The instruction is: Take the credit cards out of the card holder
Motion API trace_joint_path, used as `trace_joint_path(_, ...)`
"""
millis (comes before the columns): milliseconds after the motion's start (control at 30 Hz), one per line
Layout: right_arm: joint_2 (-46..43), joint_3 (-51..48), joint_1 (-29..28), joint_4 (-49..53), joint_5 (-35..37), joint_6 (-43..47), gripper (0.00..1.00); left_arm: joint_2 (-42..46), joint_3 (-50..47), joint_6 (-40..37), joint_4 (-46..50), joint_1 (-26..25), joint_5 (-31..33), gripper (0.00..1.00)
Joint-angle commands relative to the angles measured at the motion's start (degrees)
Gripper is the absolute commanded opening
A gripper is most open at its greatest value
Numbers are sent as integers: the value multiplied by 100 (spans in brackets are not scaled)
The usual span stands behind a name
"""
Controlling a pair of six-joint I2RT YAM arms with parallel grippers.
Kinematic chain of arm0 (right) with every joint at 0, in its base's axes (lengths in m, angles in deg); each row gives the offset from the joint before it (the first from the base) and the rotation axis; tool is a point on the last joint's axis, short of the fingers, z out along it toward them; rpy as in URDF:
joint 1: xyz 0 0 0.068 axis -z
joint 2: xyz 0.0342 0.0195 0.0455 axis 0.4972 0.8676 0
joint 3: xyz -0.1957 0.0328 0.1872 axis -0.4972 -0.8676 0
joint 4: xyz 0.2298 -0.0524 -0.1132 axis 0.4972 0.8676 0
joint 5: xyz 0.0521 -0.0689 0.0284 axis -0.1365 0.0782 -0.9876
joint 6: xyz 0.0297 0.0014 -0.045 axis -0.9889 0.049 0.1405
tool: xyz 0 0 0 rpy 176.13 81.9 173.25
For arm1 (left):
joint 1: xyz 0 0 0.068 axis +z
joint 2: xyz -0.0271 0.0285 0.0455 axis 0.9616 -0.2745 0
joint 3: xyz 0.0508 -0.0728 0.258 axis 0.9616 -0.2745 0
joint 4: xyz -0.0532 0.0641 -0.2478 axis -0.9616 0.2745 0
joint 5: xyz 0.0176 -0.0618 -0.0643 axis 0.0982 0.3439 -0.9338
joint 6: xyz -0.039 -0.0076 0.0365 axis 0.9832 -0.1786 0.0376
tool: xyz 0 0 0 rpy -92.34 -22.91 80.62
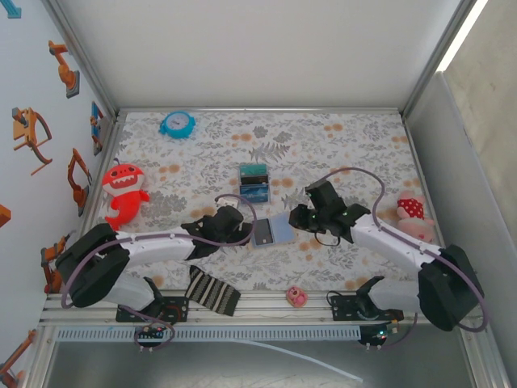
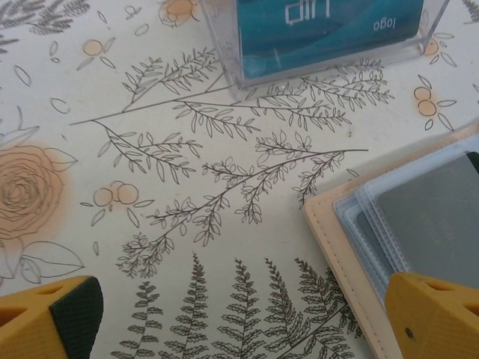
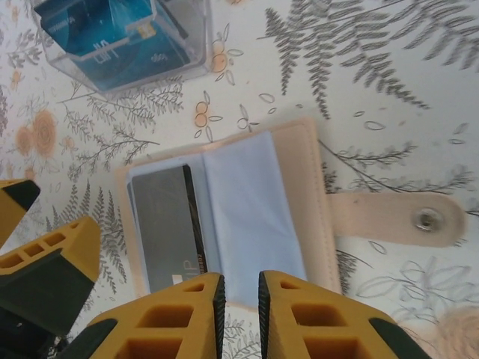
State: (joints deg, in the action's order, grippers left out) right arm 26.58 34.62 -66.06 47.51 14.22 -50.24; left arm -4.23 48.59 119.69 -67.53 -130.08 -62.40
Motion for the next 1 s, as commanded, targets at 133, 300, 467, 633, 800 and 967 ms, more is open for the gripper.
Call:
trace_joint_path(133,578,-156,-84,-1178,-818,-188,20,-301,209,140,-315,-42,-330,97)
trace_joint_path(300,905,-213,-85,-1493,-1030,-188,20,-379,219,139,-247,-42,-363,97)
trace_joint_path(467,1141,-225,-80,-1704,-1148,-172,20,-526,273,130,-245,-42,-398,97)
trace_joint_path(633,1363,-250,-84,-1840,-1278,-171,20,-635,372,106,-130,-46,-360,97)
trace_joint_path(800,1551,-334,-86,-2097,-1462,-224,19,-725,495,54,98,-49,-304,97)
trace_joint_path(967,1667,-369,-84,-2105,-1468,-196,19,-797,561,57,260,-50,-284,97)
